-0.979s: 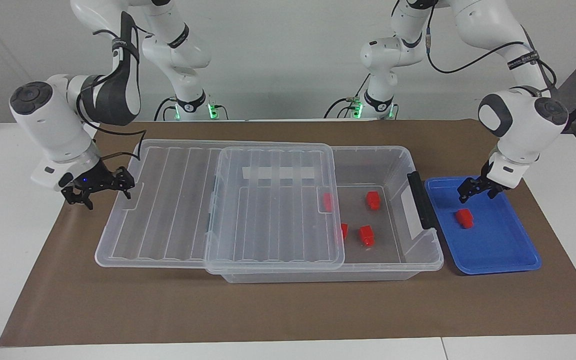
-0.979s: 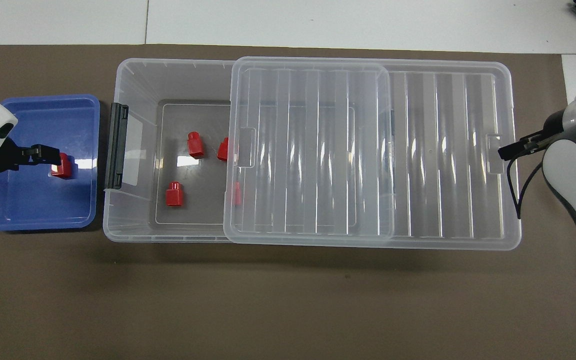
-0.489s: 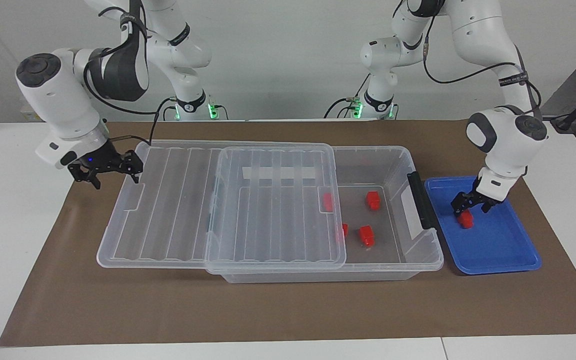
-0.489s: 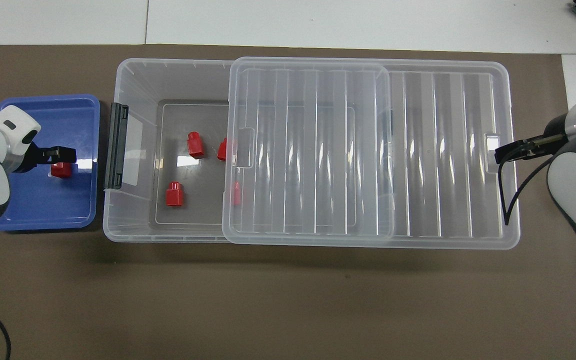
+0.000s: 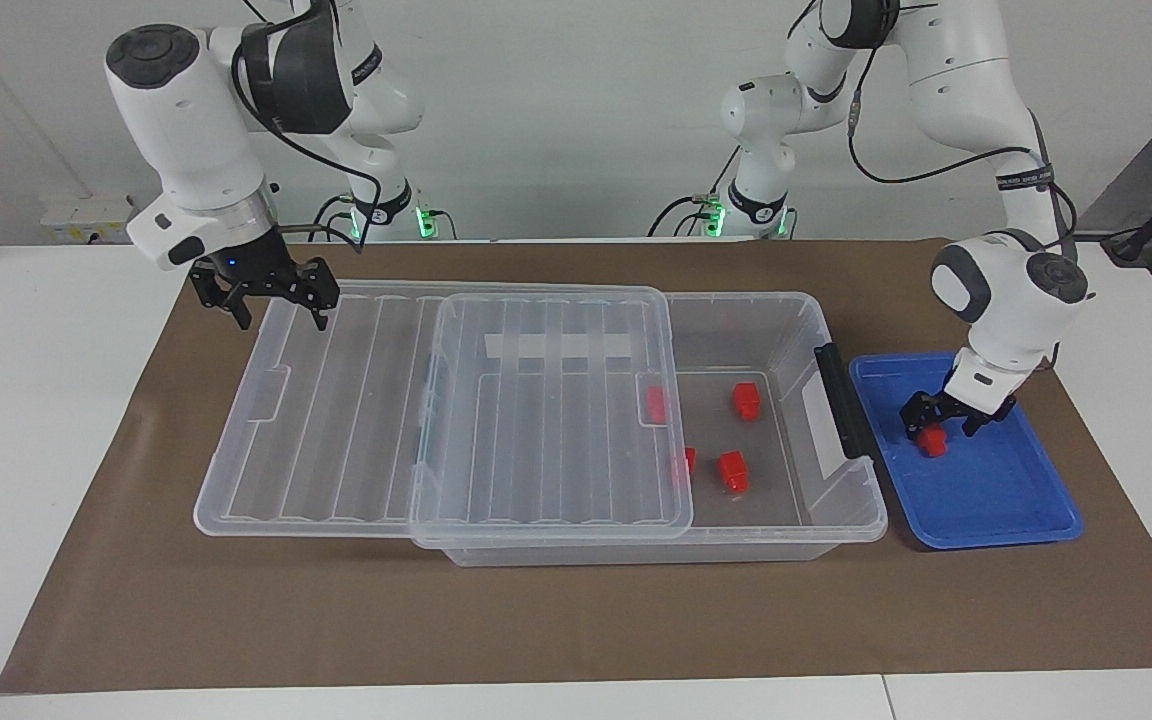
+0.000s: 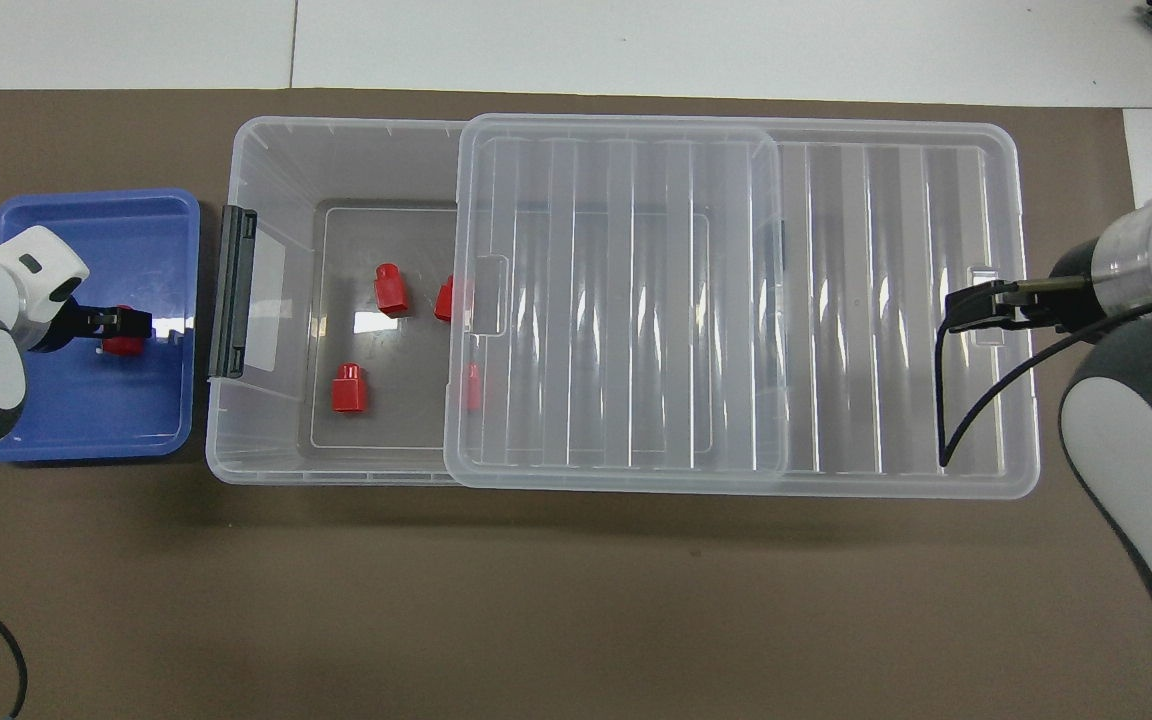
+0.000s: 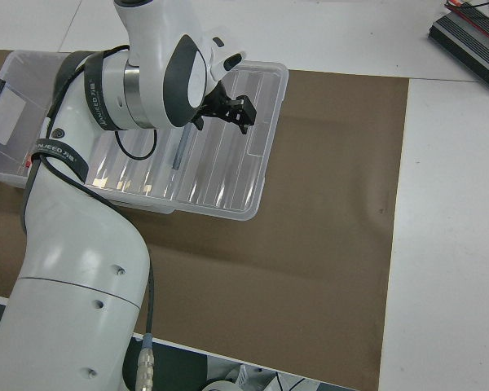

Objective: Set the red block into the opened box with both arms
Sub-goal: 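Grasp the red block in the blue tray with the left gripper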

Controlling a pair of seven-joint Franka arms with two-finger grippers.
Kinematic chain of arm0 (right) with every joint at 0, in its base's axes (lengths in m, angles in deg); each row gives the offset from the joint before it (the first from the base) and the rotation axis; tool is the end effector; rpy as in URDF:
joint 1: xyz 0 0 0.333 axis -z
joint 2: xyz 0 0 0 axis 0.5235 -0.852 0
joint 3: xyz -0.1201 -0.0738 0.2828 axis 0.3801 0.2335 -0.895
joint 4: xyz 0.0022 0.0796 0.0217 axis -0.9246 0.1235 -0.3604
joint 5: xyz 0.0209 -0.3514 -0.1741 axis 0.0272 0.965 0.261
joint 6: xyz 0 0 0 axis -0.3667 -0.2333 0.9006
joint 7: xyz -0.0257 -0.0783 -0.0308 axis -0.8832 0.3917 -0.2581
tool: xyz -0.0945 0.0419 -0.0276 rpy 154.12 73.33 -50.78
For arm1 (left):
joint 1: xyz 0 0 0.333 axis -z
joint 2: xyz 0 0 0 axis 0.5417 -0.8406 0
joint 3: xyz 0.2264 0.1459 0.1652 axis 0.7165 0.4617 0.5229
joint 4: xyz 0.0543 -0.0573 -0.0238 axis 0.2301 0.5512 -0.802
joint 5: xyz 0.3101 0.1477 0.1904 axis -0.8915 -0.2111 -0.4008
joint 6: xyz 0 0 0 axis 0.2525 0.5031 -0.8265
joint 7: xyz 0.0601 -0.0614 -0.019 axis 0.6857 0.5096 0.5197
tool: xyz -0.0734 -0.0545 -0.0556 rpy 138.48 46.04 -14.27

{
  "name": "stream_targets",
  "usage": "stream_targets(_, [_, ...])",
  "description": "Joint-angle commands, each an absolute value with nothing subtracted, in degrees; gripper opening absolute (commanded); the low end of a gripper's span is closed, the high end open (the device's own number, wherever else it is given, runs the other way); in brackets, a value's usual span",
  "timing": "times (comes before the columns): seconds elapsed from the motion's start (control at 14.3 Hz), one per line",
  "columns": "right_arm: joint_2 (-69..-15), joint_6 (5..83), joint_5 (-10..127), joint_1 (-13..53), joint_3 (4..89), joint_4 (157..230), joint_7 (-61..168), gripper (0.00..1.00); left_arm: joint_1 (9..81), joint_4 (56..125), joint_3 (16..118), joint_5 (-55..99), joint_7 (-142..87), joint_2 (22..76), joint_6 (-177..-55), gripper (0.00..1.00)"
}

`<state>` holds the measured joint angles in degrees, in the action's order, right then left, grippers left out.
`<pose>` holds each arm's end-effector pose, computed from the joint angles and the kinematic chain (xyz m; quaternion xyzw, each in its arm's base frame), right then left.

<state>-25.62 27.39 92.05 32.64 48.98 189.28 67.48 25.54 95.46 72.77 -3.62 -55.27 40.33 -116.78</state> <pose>0.5607 0.0336 0.5715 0.9994 -0.0158 0.0214 0.0236 0.6057 0.1039 0.3122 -0.9981 0.0267 -0.0518 0.0190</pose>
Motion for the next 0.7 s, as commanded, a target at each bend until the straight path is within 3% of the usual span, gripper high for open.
stream_targets(0.0, [-25.09,22.56,91.55,32.89,48.8,184.91,70.29,1.0,25.06,96.72,72.49,-3.17,-56.64,40.63,-118.09,1.0])
stream_targets(0.21, [-25.78,17.64,91.29,32.8,48.79,179.29,72.76,1.0,25.06,97.42,72.58,-3.09,-56.55,40.46,-119.07,0.91])
stream_targets(0.35, [-26.23,14.56,90.76,32.89,48.79,176.55,72.85,1.0,25.15,97.69,72.49,-3.09,-56.2,40.46,-119.33,0.77])
stream_targets(0.49, [-26.05,14.02,90.85,33.06,48.8,177.06,72.94,1.0,25.24,97.69,72.49,-3.09,-56.11,40.46,-118.98,0.39])
stream_targets(0.63, [-25.18,14.02,90.85,33.41,48.88,178.91,72.23,1.0,25.33,97.6,72.49,-3.0,-56.02,40.46,-118.45,0.09])
